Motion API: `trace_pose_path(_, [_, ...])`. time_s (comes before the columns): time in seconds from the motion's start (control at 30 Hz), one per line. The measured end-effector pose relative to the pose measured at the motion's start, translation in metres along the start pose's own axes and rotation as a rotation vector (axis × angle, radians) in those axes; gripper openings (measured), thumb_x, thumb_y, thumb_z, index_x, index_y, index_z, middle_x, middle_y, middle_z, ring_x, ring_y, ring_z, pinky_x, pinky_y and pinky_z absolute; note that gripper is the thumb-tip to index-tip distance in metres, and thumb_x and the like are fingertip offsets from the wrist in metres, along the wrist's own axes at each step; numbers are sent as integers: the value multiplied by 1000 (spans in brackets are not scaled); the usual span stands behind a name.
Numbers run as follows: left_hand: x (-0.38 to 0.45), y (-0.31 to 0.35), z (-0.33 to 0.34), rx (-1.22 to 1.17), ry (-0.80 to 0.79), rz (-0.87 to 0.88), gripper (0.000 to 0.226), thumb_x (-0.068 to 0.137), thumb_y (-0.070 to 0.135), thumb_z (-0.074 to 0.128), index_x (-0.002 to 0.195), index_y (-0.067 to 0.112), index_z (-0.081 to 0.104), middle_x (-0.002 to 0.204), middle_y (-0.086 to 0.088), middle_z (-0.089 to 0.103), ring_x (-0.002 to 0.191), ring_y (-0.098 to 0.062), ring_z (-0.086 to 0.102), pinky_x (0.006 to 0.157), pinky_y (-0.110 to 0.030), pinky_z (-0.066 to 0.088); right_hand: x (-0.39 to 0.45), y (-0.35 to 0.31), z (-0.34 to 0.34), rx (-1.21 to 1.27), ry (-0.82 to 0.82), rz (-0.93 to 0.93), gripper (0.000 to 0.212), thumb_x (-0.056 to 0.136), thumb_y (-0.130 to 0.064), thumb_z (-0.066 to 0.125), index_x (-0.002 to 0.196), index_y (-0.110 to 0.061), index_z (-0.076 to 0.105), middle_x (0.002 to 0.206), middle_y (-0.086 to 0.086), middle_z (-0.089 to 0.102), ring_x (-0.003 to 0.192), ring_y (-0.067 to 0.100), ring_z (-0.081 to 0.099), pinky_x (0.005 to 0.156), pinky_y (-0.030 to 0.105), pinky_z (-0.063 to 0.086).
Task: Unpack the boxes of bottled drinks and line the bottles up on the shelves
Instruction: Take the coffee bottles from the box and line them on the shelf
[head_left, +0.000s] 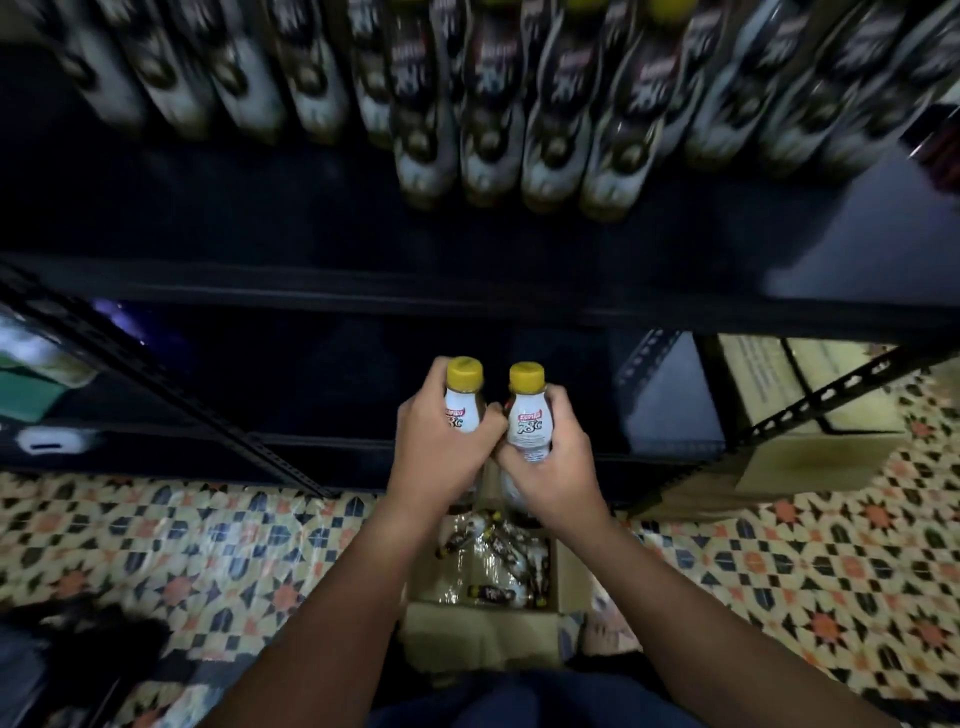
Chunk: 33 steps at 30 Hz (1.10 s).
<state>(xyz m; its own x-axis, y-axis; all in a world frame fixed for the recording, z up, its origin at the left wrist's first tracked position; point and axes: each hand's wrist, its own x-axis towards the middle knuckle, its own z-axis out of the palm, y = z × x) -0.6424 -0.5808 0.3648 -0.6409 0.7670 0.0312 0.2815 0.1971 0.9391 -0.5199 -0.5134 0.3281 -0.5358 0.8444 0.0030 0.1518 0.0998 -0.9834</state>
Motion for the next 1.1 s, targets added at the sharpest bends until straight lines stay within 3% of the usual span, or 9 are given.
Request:
trace_pose_path(0.13, [13,64,-21,-46,93,155,25,79,9,77,92,17,58,70,-2,65,60,-13,60,57,-31,50,18,-66,-9,40,59,-185,38,80,-2,74,107,-18,52,79,-12,63,69,7,61,61,28,50])
trace_pose_path(0.33, [52,129,-40,-79,209,366,23,79,10,77,91,11,58,70,-2,64,61,-14,62,59,-32,51,58,-132,-21,50,155,-389,43,79,-1,77,112,-11,52,84,-10,62,75,11,63,68,29,53])
trace_pose_path(0.43, [76,148,-42,-104,261,410,25,78,12,78,96,11,61,71,-1,68,64,-12,66,60,-29,53,79,-152,-29,53,238,-439,44,77,1,80,110,-8,53,79,-8,63,72,7,63,67,25,53])
trace_pose_path(0.57, [97,155,-36,-118,269,417,26,82,11,78,101,17,63,79,9,71,75,2,67,68,-12,47,98,-161,-35,50,309,-458,48,77,2,80,115,-10,53,83,-13,62,73,-9,61,70,9,47])
trace_pose_path(0.7, [107,150,-32,-140,242,436,31,86,10,75,110,23,60,92,13,72,88,4,68,77,-13,50,109,-158,-38,16,336,-474,57,78,-5,83,126,-4,52,97,-14,65,87,-8,63,78,10,47])
trace_pose_path(0.83, [109,147,-32,-164,175,455,37,91,17,76,123,23,58,111,11,73,106,-1,68,90,-21,54,114,-153,-40,-33,303,-484,58,82,-16,83,126,-25,46,112,-4,67,102,4,66,86,24,54])
trace_pose_path(1.0, [108,145,-38,-269,66,395,55,88,24,81,134,22,51,120,11,70,116,-7,66,97,-27,54,112,-149,-47,-28,220,-445,76,81,-17,84,136,-35,35,127,-4,63,114,3,62,92,15,48])
trace_pose_path(1.1, [109,125,-50,-222,-2,380,64,87,21,78,142,21,46,125,12,66,118,-9,64,99,-28,53,108,-140,-56,-54,119,-441,82,82,-9,74,142,-40,27,131,-19,55,119,-7,55,96,9,42])
